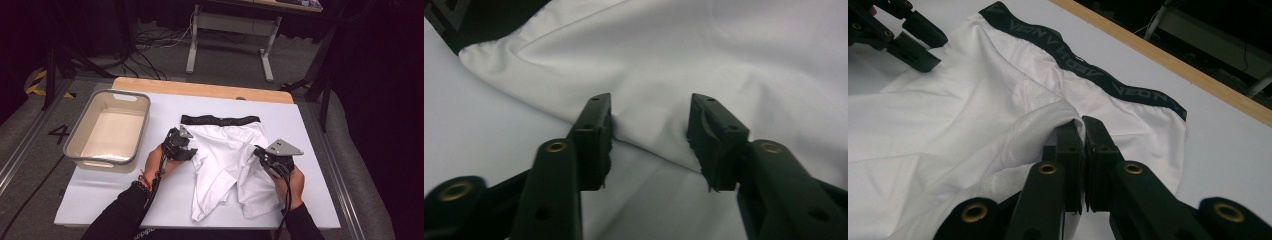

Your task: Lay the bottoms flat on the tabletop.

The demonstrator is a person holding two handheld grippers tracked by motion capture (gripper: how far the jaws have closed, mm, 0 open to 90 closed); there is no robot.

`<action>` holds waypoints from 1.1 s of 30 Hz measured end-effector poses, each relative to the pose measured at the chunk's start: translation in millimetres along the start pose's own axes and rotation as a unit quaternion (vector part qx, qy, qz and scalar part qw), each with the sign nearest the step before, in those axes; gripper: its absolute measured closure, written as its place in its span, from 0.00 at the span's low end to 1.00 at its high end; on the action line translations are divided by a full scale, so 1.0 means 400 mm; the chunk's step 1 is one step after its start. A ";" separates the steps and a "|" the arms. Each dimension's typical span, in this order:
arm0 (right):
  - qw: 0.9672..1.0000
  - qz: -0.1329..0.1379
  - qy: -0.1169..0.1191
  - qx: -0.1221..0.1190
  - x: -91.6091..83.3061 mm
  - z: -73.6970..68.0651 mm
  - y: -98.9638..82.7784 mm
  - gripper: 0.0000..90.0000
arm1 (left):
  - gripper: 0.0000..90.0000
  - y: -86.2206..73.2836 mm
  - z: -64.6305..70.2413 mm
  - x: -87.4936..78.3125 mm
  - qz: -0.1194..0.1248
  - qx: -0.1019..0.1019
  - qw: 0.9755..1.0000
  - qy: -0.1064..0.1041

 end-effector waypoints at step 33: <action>0.999 -0.029 -0.011 -0.010 0.005 0.016 -0.025 0.97 | 0.98 0.270 0.181 0.031 0.043 0.148 0.983 -0.096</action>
Point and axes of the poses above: each handheld gripper's, and its own axes: x roughly forward along the jaws, y roughly out of its top, z roughly to its right, the point moved 1 cm from there along x, roughly forward along the jaws, and after that the axes turned 4 degrees about -z, right-handed, at the moved point
